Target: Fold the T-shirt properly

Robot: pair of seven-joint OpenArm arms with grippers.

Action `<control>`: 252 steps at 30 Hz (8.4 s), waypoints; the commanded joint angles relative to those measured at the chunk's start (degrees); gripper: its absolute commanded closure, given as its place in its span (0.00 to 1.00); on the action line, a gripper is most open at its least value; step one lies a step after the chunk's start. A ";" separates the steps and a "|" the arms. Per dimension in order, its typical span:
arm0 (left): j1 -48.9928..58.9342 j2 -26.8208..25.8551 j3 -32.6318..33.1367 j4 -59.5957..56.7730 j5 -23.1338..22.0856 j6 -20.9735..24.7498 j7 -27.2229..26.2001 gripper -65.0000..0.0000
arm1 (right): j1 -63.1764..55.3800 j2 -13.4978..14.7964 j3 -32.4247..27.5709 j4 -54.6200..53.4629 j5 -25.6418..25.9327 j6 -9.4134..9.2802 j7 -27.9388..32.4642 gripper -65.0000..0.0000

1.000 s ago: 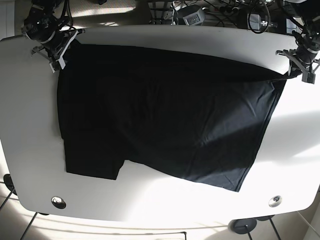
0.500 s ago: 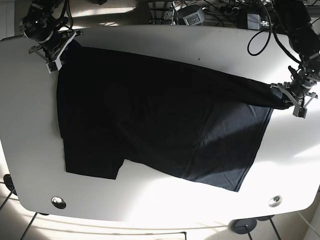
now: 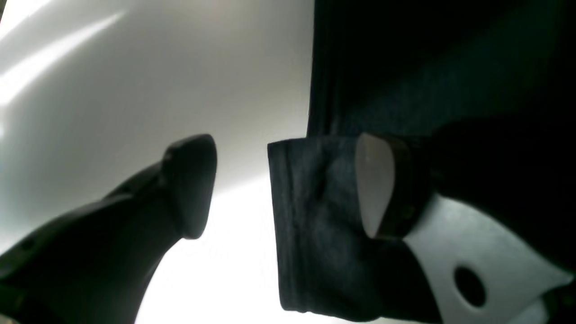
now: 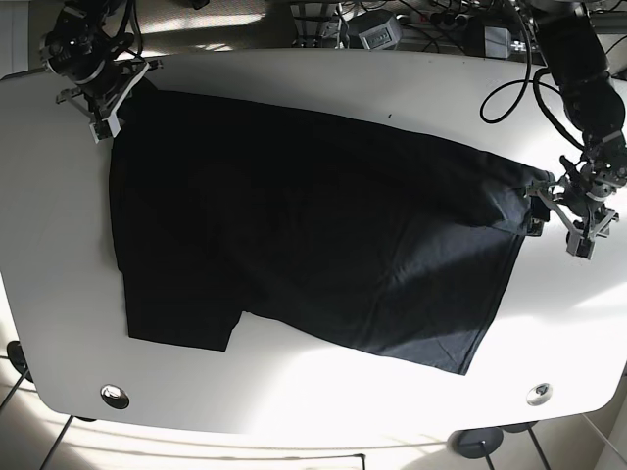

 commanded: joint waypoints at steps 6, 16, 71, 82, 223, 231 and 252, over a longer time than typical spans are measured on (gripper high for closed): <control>11.18 -3.85 -8.06 2.93 -9.47 0.14 -1.58 0.32 | 0.86 -2.05 0.27 1.44 0.68 -0.03 3.24 0.97; 9.34 -0.86 -2.61 -5.42 -9.47 0.14 -1.67 0.32 | 1.30 -2.05 0.45 1.44 0.68 -0.03 3.24 0.96; 12.76 -1.92 -14.74 -3.31 -9.12 -4.38 4.13 1.00 | -7.05 16.42 0.53 -6.21 17.82 -0.03 -4.68 0.92; 30.17 3.45 -23.88 12.95 -9.30 -4.38 7.82 1.00 | -8.90 21.08 0.01 -6.21 17.82 -0.03 -4.68 0.34; 11.80 6.61 -17.56 16.20 1.08 -4.38 9.58 0.59 | 34.70 -2.66 -11.42 -29.33 -5.21 -0.03 5.79 0.58; 11.80 6.70 -17.56 16.20 1.08 -4.38 9.58 0.59 | 34.26 -2.49 -11.51 -29.50 -5.30 -0.03 8.86 0.44; 11.80 6.70 -17.47 16.20 1.08 -4.38 9.58 0.59 | 33.65 -2.40 -11.60 -30.73 -0.64 -0.03 7.10 0.54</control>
